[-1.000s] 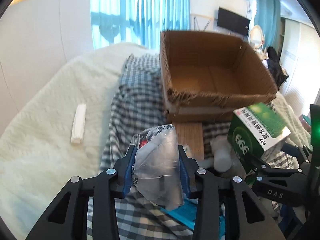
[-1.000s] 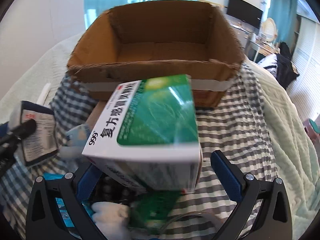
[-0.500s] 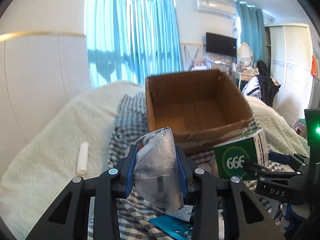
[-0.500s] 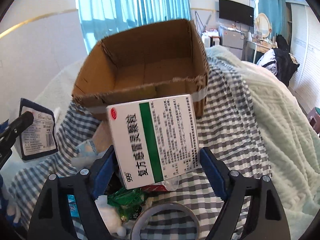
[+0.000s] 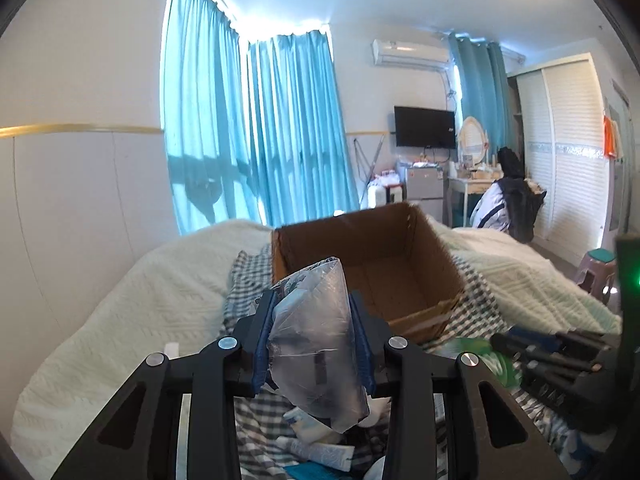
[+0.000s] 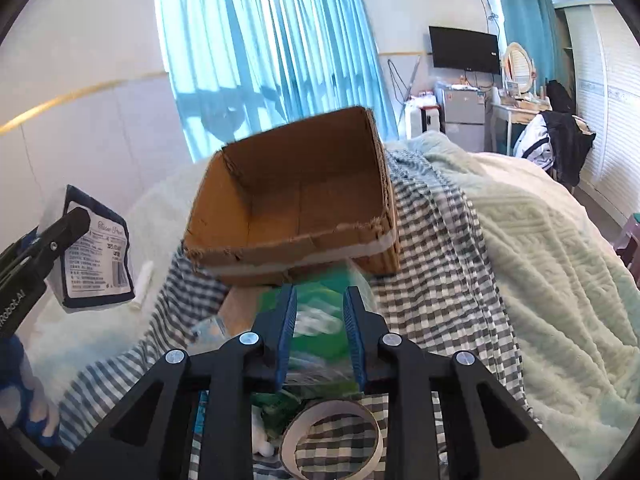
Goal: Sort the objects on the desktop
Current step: 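Carry the tissue pack and medicine box with both grippers over the cardboard box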
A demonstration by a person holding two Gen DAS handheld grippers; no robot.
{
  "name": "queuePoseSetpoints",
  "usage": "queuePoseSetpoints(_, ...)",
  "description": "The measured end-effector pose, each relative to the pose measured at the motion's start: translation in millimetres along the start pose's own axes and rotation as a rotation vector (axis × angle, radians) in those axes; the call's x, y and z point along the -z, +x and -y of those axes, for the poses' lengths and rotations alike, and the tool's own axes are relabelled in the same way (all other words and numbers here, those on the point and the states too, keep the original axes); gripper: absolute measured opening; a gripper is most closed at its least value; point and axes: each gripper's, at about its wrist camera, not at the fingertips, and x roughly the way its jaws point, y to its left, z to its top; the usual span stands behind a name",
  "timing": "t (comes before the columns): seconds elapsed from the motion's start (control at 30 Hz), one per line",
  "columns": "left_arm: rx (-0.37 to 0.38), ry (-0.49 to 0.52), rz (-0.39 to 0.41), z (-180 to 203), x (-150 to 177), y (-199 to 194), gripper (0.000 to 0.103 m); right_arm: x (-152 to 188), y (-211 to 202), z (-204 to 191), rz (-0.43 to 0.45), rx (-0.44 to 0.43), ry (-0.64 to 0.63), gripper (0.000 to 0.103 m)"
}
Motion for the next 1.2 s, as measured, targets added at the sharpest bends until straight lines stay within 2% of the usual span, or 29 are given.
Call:
queuePoseSetpoints(0.07, 0.009, 0.002, 0.012, 4, -5, -4, 0.036, 2, 1, 2, -0.006, 0.015, -0.004, 0.024)
queuePoseSetpoints(0.1, 0.017, 0.005, 0.019, 4, -8, -6, 0.036, 3, 3, 5, -0.017, 0.013, 0.006, 0.027)
queuePoseSetpoints(0.13, 0.026, 0.008, 0.030, 5, -13, -6, 0.036, 5, 7, 9, -0.035, -0.002, 0.030, 0.036)
queuePoseSetpoints(0.17, 0.028, 0.012, 0.042, 6, -18, -6, 0.036, 6, 9, 14, -0.032, -0.003, 0.052, 0.067)
queuePoseSetpoints(0.2, 0.028, 0.013, 0.049, 7, -19, -8, 0.036, 7, 9, 20, -0.016, 0.015, 0.081, 0.094)
queuePoseSetpoints(0.23, 0.033, 0.014, 0.061, 7, -25, -8, 0.036, 9, 10, 29, 0.005, 0.048, 0.122, 0.098)
queuePoseSetpoints(0.33, 0.051, 0.012, 0.082, 7, -37, -8, 0.036, 12, 25, 45, -0.060, 0.100, 0.150, 0.099)
queuePoseSetpoints(0.43, 0.058, 0.028, 0.103, 8, -48, -6, 0.036, 16, 34, 57, -0.094, 0.200, 0.117, 0.099)
queuePoseSetpoints(0.57, 0.083, 0.019, 0.109, 7, -61, 4, 0.036, 16, 44, 72, -0.153, 0.259, 0.070, 0.099)
queuePoseSetpoints(0.7, 0.101, -0.002, 0.114, 3, -72, 20, 0.036, 15, 57, 80, -0.190, 0.260, 0.029, 0.099)
queuePoseSetpoints(0.8, 0.101, -0.011, 0.112, 3, -76, 30, 0.036, 16, 68, 81, -0.205, 0.271, 0.047, 0.099)
queuePoseSetpoints(0.97, 0.089, -0.040, 0.102, 1, -80, 52, 0.036, 19, 94, 75, -0.218, 0.348, 0.119, 0.099)
queuePoseSetpoints(1.1, 0.091, -0.048, 0.093, 0, -82, 70, 0.036, 20, 117, 71, -0.224, 0.450, 0.126, 0.100)
queuePoseSetpoints(1.2, 0.094, -0.053, 0.088, -1, -79, 83, 0.036, 20, 128, 83, -0.239, 0.512, 0.187, 0.100)
